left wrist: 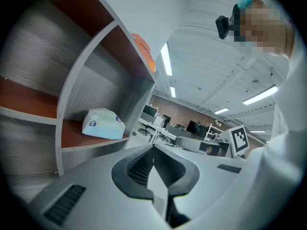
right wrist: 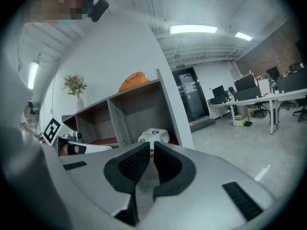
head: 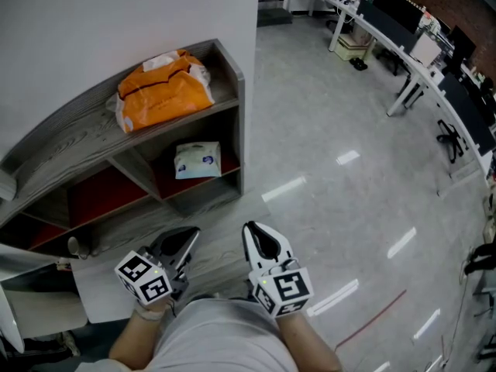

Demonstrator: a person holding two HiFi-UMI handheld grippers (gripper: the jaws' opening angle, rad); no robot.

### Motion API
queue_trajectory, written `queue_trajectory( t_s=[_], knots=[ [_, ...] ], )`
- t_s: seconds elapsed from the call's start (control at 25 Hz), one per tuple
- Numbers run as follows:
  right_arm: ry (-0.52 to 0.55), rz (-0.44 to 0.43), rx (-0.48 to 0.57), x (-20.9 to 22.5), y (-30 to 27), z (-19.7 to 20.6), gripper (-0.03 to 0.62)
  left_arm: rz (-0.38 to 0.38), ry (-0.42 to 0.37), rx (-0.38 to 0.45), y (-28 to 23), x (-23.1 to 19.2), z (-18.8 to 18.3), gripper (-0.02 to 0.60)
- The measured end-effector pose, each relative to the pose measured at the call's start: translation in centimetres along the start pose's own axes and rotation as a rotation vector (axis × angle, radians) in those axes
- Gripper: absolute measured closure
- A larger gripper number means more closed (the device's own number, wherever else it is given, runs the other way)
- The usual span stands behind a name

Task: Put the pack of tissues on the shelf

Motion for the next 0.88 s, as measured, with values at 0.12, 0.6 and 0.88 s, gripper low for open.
queue_trajectory(
  t_s=[0.12, 0.6, 0.88],
  knots=[
    [-0.004, -0.002, 0.001, 0.02, -0.17, 0.04, 0.556, -0.001, 0.001, -0.001, 0.00, -0.12, 0.03, 0.566],
    [0.000, 0.001, 0.000, 0.37, -0.48, 0.13, 0.556, -0.013, 0.000, -0.001, 0.03, -0.59, -0.04, 0.566],
    [0.004, -0.003, -0.002, 0.19, -0.31, 0.09, 0.556, -0.019, 0.000, 0.001, 0.15, -0.49, -0.03, 0.566]
  ],
)
Point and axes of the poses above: the fingertips, and each gripper's own axes: y backward along the fingers, x to its right, z out of its underside, the point moved 2 cm from there along y, backward along the fingers, and after that the axes turned 4 degrees about x, right-handed, at the moved point
